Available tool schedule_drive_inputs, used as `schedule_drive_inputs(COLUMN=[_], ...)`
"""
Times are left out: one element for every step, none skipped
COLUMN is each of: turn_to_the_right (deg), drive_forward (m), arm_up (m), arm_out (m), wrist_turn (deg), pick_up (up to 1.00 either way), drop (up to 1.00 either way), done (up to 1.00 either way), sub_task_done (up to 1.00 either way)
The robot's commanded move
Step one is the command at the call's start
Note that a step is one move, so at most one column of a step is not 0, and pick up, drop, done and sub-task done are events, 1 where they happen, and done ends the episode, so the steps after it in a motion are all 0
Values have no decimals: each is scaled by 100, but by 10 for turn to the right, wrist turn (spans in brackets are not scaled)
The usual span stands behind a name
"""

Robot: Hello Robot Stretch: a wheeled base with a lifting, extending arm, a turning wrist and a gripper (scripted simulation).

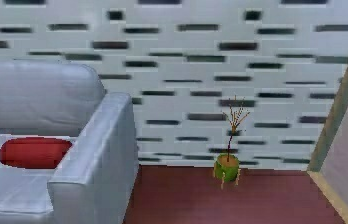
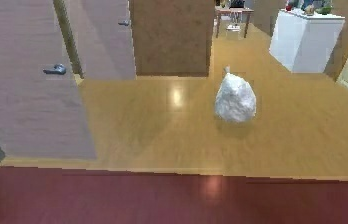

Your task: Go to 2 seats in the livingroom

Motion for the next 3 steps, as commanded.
schedule_drive_inputs(turn_to_the_right=[30,0,-450], drive_forward=[0,5,0], arm_up=[0,0,0], arm_out=[0,0,0], wrist_turn=[0,0,0], pick_up=[0,0,0], drop=[0,0,0], done=[0,0,0], sub_task_done=[0,0,0])
